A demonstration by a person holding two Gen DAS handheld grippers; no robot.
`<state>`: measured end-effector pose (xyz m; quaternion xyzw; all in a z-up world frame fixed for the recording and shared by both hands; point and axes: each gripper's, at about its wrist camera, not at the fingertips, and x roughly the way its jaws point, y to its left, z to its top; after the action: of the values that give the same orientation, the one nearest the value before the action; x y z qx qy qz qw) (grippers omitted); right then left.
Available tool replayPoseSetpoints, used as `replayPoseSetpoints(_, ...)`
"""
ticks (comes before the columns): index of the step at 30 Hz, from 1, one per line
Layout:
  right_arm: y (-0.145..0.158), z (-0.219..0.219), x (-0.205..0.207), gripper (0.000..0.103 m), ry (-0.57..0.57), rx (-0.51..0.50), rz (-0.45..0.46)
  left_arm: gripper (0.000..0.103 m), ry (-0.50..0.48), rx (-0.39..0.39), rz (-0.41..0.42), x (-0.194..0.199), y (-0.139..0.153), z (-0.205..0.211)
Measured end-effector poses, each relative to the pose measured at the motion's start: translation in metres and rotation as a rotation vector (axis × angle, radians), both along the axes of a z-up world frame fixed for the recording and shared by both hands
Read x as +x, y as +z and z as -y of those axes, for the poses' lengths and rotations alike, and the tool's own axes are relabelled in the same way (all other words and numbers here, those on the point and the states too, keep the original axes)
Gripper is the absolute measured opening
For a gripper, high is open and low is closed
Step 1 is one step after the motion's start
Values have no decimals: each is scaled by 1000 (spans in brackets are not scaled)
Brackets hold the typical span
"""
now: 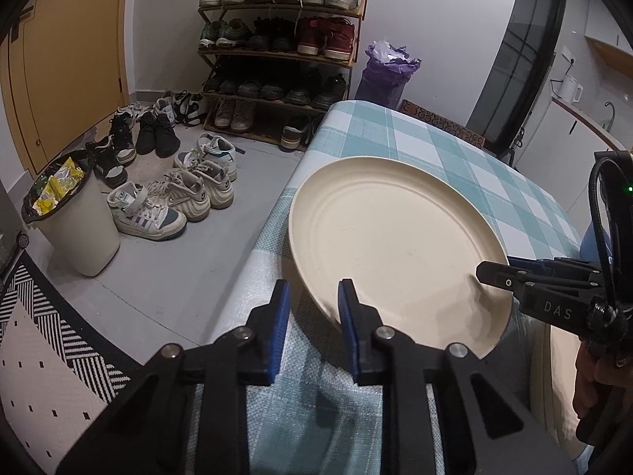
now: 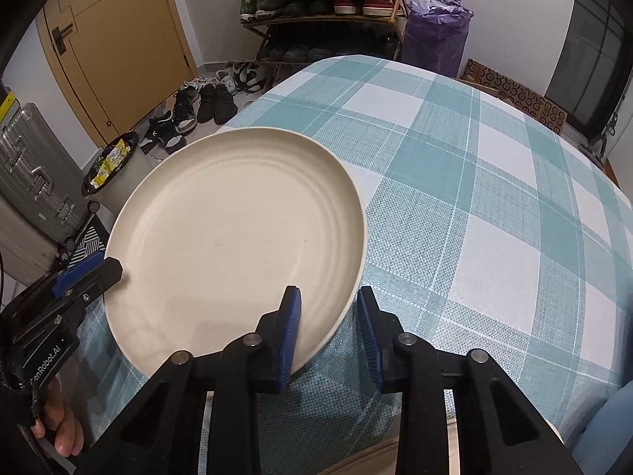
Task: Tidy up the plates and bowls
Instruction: 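Lift the cream plate with both grippers toward the plate stack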
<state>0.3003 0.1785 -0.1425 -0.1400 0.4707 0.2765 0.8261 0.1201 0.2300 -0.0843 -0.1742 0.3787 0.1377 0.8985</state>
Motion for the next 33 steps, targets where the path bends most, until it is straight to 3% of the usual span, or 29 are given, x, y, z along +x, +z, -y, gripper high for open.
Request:
replayPoseSetpoints(5,-1,1,0,20,5,-4,3,16,-15,3,7,0,0,2)
replayPoseSetpoints(33,12,9,-13,19,-6,-6,60,15,-34,35,28,-3,11,12)
